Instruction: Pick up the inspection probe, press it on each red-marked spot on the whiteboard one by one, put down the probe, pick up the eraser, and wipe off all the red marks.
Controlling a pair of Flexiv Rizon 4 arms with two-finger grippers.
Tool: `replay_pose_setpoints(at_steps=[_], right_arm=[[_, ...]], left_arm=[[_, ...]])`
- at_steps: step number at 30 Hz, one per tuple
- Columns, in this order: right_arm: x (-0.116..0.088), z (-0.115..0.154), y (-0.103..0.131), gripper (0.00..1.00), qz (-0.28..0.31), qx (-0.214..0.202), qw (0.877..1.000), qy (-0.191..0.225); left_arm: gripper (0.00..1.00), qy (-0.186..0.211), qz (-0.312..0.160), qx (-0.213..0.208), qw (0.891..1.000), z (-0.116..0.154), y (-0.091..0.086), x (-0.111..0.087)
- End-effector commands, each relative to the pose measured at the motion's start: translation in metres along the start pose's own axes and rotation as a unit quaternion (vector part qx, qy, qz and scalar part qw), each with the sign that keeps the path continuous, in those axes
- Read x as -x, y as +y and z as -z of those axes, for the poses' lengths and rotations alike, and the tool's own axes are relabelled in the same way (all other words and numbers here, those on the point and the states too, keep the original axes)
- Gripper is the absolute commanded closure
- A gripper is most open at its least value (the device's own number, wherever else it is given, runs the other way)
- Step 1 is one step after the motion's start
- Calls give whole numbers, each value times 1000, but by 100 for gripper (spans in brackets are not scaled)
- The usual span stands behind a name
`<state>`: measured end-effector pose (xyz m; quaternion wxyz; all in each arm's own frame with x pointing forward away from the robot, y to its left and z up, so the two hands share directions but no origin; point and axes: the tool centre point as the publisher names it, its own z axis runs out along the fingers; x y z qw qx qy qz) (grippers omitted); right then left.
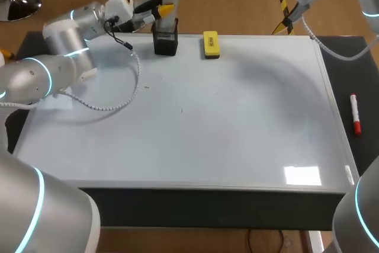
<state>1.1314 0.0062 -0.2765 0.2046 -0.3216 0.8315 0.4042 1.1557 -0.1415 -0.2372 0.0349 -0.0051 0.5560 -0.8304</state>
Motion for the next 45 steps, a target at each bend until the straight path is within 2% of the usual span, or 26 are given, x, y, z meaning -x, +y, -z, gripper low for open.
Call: replay_pose_setpoints(at_steps=[1,11,23,45], right_arm=[[0,1,0,0,1,-2,1000,2],[0,1,0,0,1,-2,1000,2],[0,1,0,0,1,-2,1000,2],[0,1,0,0,1,-2,1000,2]], left_arm=[[100,14,3,4,1000,1,2,5],[100,12,6,17,1000,6,7,0],[100,0,10,1,1000,12,22,-5],[100,-10,10,-11,1000,18,32,-3]])
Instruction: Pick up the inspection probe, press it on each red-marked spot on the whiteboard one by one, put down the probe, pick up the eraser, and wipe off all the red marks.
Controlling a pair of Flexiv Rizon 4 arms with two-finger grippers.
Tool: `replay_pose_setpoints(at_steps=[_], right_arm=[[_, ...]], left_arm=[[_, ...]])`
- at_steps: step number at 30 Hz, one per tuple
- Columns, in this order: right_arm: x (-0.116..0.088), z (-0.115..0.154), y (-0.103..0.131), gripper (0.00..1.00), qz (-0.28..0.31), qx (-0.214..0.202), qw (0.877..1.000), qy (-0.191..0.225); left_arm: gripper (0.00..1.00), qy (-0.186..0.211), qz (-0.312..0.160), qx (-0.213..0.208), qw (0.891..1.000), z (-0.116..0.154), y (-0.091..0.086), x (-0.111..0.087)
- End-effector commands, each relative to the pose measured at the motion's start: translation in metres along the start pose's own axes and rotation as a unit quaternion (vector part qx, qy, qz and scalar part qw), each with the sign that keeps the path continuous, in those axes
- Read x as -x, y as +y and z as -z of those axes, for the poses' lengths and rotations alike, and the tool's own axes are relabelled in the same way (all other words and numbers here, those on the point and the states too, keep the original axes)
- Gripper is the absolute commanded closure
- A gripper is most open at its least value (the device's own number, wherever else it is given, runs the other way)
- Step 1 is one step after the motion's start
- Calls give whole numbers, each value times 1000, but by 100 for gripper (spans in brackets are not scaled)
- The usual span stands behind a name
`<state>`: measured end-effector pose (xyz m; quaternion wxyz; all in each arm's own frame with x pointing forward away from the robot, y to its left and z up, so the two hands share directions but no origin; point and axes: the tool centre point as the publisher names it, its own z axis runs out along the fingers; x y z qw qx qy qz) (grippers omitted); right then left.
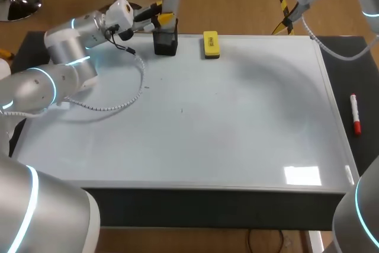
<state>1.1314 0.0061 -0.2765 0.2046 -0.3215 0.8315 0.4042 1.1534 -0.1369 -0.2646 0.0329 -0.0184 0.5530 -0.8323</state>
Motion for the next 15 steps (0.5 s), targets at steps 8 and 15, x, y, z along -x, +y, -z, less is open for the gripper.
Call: replay_pose_setpoints(at_steps=[8,15], right_arm=[[0,1,0,0,1,-2,1000,2],[0,1,0,0,1,-2,1000,2]], left_arm=[[31,-1,2,-2,1000,2,8,-4],[0,4,-1,2,1000,-2,3,-10]])
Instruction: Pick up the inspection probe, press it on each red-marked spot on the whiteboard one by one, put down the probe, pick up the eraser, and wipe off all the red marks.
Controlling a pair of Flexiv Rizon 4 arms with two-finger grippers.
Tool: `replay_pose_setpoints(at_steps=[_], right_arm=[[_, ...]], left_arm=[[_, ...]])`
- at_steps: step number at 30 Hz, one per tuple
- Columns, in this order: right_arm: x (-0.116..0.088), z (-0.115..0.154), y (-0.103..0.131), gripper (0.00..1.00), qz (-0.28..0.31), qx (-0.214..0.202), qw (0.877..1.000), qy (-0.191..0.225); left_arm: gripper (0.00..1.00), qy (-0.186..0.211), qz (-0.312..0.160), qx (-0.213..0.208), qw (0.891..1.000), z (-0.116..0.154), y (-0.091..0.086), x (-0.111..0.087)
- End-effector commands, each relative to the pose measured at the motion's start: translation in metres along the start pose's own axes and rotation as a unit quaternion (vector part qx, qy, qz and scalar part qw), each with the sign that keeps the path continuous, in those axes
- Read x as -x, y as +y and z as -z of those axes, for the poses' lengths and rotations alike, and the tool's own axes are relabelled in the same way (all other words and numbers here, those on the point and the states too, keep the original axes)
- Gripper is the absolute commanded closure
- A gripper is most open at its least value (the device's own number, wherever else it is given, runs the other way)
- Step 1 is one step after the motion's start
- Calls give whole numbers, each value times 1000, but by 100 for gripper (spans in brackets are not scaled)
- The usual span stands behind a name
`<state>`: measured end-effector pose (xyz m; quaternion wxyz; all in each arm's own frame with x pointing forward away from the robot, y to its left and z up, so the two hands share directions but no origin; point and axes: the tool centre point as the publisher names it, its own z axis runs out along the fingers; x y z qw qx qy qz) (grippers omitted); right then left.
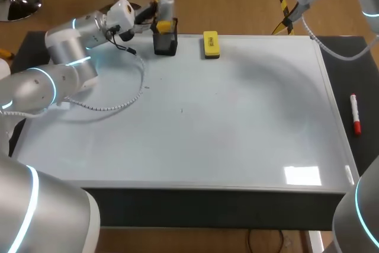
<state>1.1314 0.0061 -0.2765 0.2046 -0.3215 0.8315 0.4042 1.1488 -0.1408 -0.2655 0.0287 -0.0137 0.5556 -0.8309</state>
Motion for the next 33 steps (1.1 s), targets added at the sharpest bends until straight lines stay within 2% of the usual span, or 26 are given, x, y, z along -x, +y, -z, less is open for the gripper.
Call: replay_pose_setpoints(at_steps=[1,10,16,17,19,25,33], right_arm=[[0,1,0,0,1,-2,1000,2],[0,1,0,0,1,-2,1000,2],[0,1,0,0,1,-2,1000,2],[0,1,0,0,1,-2,1000,2],[0,1,0,0,1,-2,1000,2],[0,1,0,0,1,-2,1000,2],[0,1,0,0,1,-2,1000,2]], left_arm=[[0,-3,-2,0,1000,1,0,-5],[0,-17,-3,39,999,1,-8,-8],[0,-32,-7,81,996,2,-15,-10],[0,-38,-12,105,994,3,-17,-11],[0,-46,-7,104,993,4,-21,-12],[0,-62,-17,136,989,11,-33,-16],[0,-71,-17,151,986,16,-40,-23]])
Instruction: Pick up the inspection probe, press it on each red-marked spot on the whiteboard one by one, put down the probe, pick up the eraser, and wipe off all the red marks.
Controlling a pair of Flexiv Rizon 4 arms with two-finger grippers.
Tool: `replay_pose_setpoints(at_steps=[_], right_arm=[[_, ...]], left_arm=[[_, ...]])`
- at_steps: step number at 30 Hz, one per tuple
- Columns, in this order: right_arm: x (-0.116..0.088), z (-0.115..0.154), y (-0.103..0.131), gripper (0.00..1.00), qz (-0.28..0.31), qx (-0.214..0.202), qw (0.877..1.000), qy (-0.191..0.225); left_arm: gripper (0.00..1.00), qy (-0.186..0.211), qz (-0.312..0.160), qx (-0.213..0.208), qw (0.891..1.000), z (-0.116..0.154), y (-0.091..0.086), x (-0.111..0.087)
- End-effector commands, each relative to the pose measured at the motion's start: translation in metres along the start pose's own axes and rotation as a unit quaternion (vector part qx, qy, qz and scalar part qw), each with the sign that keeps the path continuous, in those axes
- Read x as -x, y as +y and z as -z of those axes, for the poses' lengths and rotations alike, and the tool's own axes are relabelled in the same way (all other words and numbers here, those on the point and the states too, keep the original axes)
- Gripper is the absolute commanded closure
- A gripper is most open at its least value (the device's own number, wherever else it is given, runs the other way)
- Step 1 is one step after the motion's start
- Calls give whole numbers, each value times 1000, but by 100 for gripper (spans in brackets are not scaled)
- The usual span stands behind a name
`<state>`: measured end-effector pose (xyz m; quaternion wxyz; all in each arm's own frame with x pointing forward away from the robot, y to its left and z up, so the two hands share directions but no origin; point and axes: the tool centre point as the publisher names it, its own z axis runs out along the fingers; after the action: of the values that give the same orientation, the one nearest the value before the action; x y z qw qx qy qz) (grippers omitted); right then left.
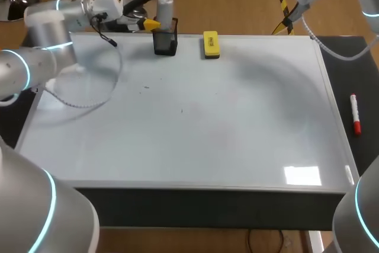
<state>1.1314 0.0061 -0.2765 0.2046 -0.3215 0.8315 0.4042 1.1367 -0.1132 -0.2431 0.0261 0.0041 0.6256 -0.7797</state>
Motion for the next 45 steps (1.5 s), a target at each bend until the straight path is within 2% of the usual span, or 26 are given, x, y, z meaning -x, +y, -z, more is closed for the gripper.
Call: replay_pose_setpoints(at_steps=[1,13,21,30,45], right_arm=[[0,1,0,0,1,-2,1000,2],[0,1,0,0,1,-2,1000,2],[0,1,0,0,1,-2,1000,2],[0,1,0,0,1,-2,1000,2],[0,1,0,0,1,-2,1000,2]], left_arm=[[0,-91,5,73,993,0,-10,-14],[0,-126,5,138,982,9,-21,-32],[0,-142,4,158,977,15,-27,-52],[0,-174,5,174,969,23,-34,-72],[0,-219,-7,171,960,28,-41,-97]])
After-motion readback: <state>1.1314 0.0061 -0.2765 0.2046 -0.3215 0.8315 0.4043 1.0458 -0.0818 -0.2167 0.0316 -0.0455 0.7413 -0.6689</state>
